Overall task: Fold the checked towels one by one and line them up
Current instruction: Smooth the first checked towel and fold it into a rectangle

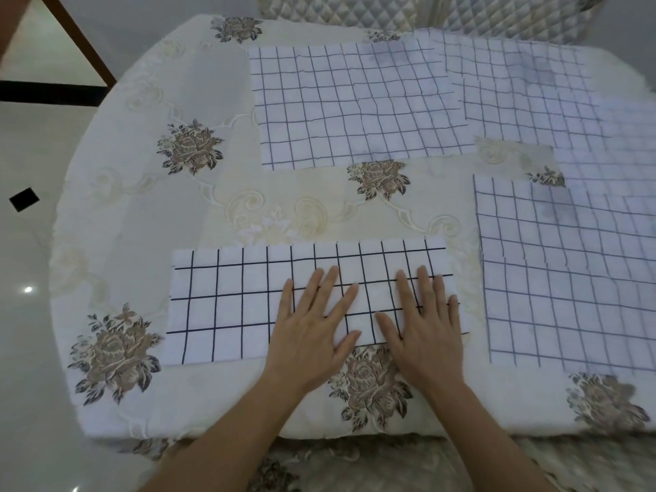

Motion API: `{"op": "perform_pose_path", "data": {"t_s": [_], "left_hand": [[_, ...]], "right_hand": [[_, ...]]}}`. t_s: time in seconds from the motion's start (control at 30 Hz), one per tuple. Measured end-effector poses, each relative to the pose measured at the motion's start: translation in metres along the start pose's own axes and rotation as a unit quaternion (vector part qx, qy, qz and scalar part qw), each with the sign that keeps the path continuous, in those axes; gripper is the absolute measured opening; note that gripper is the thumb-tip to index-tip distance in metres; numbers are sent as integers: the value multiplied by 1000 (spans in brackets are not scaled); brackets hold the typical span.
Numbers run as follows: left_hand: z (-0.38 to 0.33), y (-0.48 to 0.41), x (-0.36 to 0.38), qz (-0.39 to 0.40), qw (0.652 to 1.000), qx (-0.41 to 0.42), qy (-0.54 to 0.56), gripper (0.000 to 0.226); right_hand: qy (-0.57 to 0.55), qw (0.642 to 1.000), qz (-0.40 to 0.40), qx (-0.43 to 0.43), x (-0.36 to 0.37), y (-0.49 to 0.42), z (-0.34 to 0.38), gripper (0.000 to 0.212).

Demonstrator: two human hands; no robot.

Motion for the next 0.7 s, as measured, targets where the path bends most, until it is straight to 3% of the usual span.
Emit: {"op": "perform_pose_path", "data": {"t_s": [0.4,0.6,0.7], "left_hand": [[24,-7,-4,-17,1000,-24,-8,70],[109,15,-12,-28,994,-107,-19,71],[126,19,-18,-29,993,-113,-24,71]], "right_hand": [[-2,1000,19,1,-1,-15,-10,77],[-9,999,28,31,-3,-15,-30,84],[-46,998,-10,39,-16,-21,1,88]]}}
Point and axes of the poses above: each hand's wrist, its own y-axis away from the middle knuckle, its own x-axis out of the palm, z = x × y, the point moved 10 cm from there along -y, towards the middle knuckle, and after that the axes turned 8 degrees about -x, right-handed, at the moved point
